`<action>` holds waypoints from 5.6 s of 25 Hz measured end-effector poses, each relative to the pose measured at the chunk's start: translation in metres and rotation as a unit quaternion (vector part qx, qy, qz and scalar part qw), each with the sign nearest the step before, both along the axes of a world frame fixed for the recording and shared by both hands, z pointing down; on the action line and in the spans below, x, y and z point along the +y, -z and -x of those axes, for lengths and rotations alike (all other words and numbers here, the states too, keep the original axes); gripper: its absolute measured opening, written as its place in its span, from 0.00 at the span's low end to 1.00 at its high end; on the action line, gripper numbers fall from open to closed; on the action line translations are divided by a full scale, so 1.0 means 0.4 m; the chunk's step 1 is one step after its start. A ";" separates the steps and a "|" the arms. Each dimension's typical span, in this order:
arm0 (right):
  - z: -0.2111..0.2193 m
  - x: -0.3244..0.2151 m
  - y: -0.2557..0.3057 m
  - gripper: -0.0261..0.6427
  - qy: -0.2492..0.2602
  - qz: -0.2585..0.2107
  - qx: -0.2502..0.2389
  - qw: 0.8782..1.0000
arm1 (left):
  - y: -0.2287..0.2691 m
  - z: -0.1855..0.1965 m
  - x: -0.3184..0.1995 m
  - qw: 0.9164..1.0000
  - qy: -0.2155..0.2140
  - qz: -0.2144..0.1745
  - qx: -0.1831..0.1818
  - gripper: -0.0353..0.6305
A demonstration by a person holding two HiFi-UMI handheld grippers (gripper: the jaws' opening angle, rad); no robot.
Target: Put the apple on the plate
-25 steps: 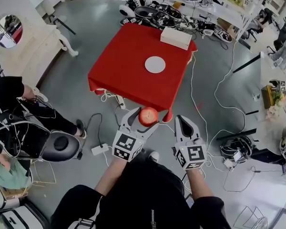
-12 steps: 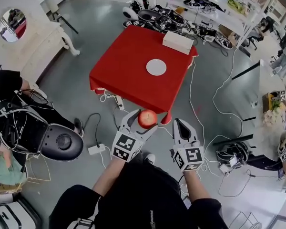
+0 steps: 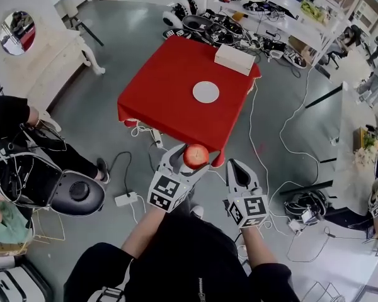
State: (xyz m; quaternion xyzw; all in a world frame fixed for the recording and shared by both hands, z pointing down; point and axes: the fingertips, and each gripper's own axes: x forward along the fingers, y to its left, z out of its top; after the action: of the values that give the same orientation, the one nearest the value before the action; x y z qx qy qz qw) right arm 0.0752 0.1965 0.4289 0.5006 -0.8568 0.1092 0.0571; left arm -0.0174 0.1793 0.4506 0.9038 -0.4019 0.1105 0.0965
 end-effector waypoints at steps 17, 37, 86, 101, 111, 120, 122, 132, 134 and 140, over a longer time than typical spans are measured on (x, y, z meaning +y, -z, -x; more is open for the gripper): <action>0.043 -0.367 -0.041 0.06 0.011 0.018 0.001 1.000 | -0.048 0.006 -0.384 1.000 -0.019 0.014 0.007 0.62; 0.101 -0.918 -0.061 0.06 -0.007 0.042 0.011 0.999 | -0.057 0.046 -0.964 0.999 -0.052 0.003 0.001 0.62; -0.048 -0.962 -0.322 0.06 -0.042 0.172 0.012 0.984 | -0.745 -0.077 -1.180 0.997 -0.021 0.063 -0.048 0.62; -0.054 -0.971 -0.289 0.06 -0.025 0.160 -0.003 0.987 | -0.684 -0.079 -1.119 0.995 -0.048 0.053 -0.075 0.62; -0.020 -0.989 -0.238 0.06 0.034 0.123 0.002 0.992 | -0.344 -0.038 -1.022 0.999 -0.013 -0.016 -0.030 0.09; -0.008 -0.992 -0.199 0.06 0.034 0.089 -0.007 0.995 | -0.201 -0.004 -0.931 1.000 0.010 0.004 -0.009 0.06; 0.002 -0.986 -0.197 0.06 0.035 0.083 -0.002 0.996 | -0.191 -0.001 -0.916 1.000 0.010 0.004 -0.014 0.06; 0.048 -0.955 -0.190 0.06 0.057 0.086 0.002 0.995 | -0.166 0.025 -0.903 1.000 0.025 -0.003 0.006 0.06; 0.060 -0.953 -0.172 0.06 0.063 0.080 0.005 0.995 | -0.155 0.036 -0.905 0.999 0.030 -0.008 0.011 0.06; 0.068 -0.959 -0.156 0.06 0.063 0.073 0.011 0.995 | -0.147 0.041 -0.903 1.000 0.027 -0.015 0.000 0.06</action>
State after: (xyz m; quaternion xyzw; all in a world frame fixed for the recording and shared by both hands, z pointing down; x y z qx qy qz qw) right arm 0.0481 -0.1872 0.4914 0.4409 -0.8759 0.1624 0.1098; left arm -0.0340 -0.1819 0.5093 0.8939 -0.4281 0.1015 0.0862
